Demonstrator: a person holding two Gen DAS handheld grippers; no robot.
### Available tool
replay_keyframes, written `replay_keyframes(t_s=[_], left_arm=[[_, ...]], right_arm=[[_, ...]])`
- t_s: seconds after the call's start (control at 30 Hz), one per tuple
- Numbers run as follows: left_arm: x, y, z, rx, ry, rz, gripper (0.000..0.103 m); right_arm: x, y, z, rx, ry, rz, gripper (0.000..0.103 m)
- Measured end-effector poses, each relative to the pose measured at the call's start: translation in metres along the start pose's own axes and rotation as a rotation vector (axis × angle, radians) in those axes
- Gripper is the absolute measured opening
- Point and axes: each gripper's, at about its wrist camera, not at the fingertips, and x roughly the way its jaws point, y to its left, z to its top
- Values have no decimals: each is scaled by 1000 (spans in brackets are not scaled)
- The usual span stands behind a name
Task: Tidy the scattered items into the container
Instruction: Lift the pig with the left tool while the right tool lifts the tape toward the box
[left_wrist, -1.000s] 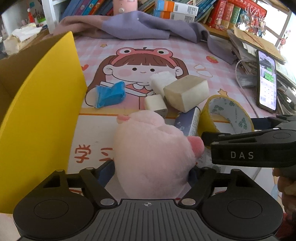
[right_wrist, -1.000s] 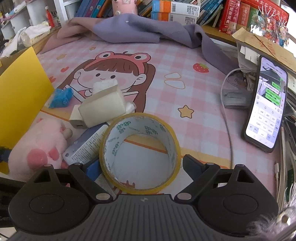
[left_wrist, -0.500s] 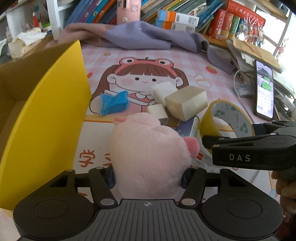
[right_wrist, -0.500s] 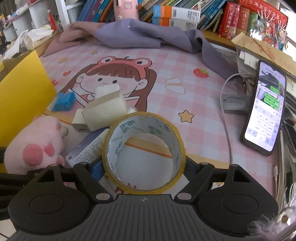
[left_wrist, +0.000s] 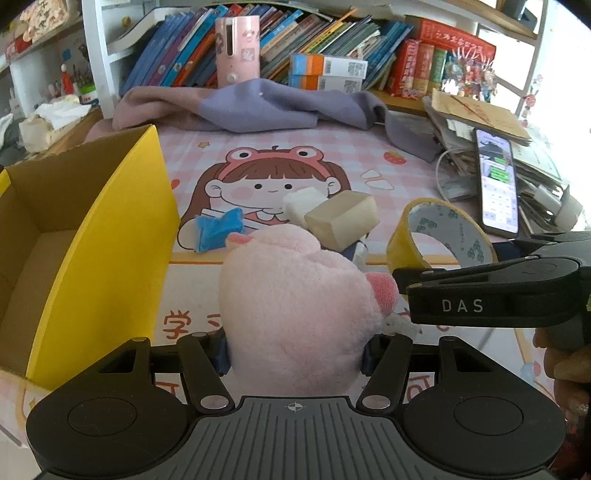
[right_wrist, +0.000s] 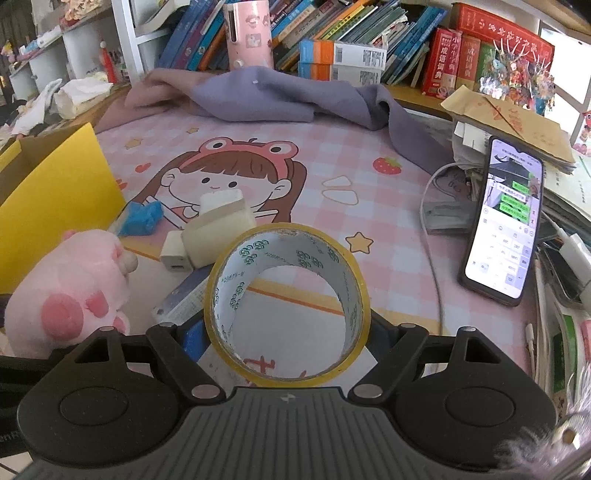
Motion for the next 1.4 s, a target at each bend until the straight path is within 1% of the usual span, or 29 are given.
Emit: replay_keyframes(t_s=[0.23, 0.53, 0.8, 1.13, 1.4], left_arm=[[-15, 5, -9, 16, -33, -28, 60], [-44, 22, -25, 69, -90, -91, 60], [-69, 47, -45, 103, -124, -145, 60], [-109, 83, -77, 140, -164, -205, 60], [-138, 114, -108, 154, -166, -215, 60]], right_arm=[[-20, 11, -11, 2, -23, -20, 81], [-49, 37, -25, 25, -71, -77, 81], [-75, 75, -42, 50, -102, -133, 81], [-114, 130, -77, 79, -137, -201, 81], [-136, 175, -108, 107, -145, -216, 81]])
